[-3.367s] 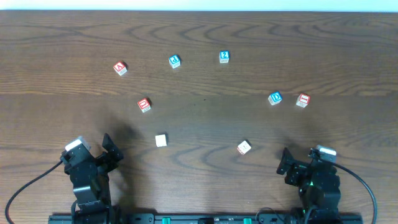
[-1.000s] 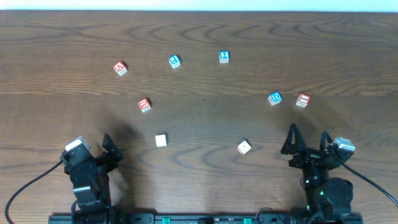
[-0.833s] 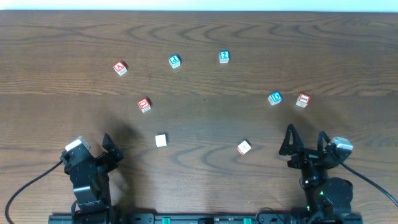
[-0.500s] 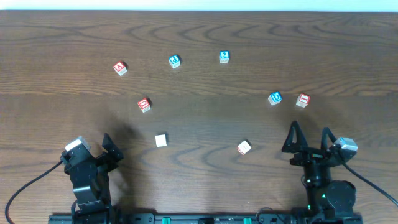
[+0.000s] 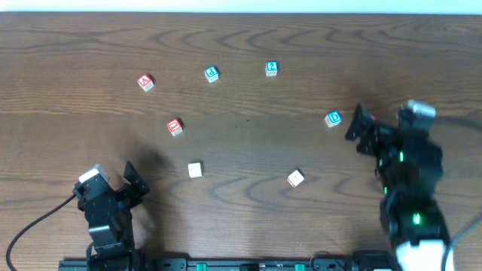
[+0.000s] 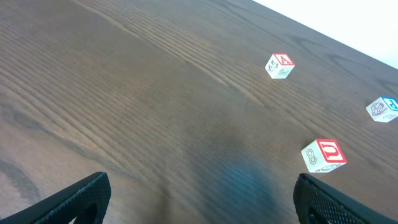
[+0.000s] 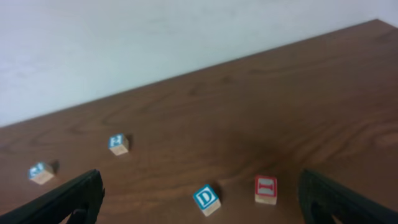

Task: Spell out Ai2
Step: 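Open the right gripper and reach toward the red 'I' block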

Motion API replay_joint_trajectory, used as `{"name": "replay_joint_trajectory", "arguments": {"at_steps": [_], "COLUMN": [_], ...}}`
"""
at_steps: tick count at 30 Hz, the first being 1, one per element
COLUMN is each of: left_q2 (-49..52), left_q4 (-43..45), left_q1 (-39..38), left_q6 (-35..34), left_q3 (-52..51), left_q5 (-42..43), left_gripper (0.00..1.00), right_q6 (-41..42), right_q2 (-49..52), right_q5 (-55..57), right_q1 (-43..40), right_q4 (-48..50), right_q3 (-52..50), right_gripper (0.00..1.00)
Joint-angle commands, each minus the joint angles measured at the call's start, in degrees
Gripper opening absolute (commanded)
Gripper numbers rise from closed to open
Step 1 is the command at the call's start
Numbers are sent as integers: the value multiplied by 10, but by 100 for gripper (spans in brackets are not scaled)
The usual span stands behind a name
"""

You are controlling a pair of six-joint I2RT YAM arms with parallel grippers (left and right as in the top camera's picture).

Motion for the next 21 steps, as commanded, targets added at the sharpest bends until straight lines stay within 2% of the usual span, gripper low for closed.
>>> {"name": "replay_joint_trajectory", "arguments": {"at_steps": [1, 6, 10, 12, 21], "left_q2": [-3, -3, -3, -3, -3], "left_q4": [-4, -3, -3, -4, -4], "left_q1": [2, 2, 2, 2, 2], "left_q6": [10, 10, 10, 10, 10], "left_q3": [-13, -13, -13, -13, -13], "left_q5": [0, 0, 0, 0, 0], "left_gripper": [95, 95, 95, 95, 95], "right_q6": [-19, 38, 156, 193, 192], "right_q2": [85, 231, 327, 354, 367], "right_q5": [7, 7, 6, -13, -52], "right_q1": [-8, -23, -45, -54, -53], "right_q4": [-30, -141, -253, -275, -263], "right_q3": [83, 236, 344, 367, 369], "right_gripper": [99, 99, 99, 99, 99]}}
